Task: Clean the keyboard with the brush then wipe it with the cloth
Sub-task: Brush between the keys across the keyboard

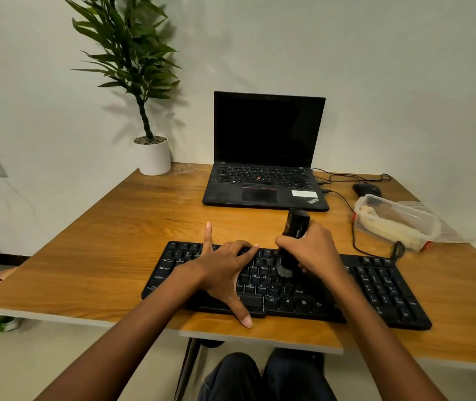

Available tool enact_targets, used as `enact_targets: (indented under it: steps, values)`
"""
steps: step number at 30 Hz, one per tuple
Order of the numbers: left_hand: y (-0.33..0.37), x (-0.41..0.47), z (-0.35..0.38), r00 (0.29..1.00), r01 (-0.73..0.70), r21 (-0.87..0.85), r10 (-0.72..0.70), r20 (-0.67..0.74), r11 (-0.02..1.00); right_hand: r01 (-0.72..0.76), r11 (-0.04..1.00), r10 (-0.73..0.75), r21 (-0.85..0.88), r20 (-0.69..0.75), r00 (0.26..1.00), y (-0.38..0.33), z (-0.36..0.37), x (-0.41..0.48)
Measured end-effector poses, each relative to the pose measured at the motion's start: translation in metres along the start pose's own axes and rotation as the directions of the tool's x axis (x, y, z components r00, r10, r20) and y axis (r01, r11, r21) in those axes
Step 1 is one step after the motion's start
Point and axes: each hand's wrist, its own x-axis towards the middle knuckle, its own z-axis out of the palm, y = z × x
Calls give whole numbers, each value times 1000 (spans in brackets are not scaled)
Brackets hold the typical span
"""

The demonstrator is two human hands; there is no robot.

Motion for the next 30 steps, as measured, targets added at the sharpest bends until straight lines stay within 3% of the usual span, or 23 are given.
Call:
enact_targets:
  steps: [3,8,12,15,20,26,28,30]
  values:
    - [0,-1,0,1000,3,-6,-3,1,1000,81,996,-78,47,-74,994,6,17,-16]
    - [1,-1,0,1000,6,-5,-6,-4,1000,-21,998,29,-64,129,991,3,5,-10]
    - [0,-1,1,1000,3,-6,-3,-9,1000,78,996,-74,38,-96,993,3,5,-4]
    - [0,0,1,1000,1,-4,-1,-5,1000,168,985,-161,41,-136,978,14,21,-19]
    - [-1,0,1,1000,6,-3,-6,-1,1000,19,998,-14,-56,89,996,9,6,-10]
    - [0,0,0,1000,6,-5,-6,0,1000,124,991,-117,59,-119,986,9,18,-19]
    - [0,0,1,1000,7,-8,-7,-1,1000,141,990,-139,7,-113,984,14,24,-29]
    - [0,0,1,1000,8,-7,-8,-1,1000,69,996,-69,-51,-1,998,11,18,-23]
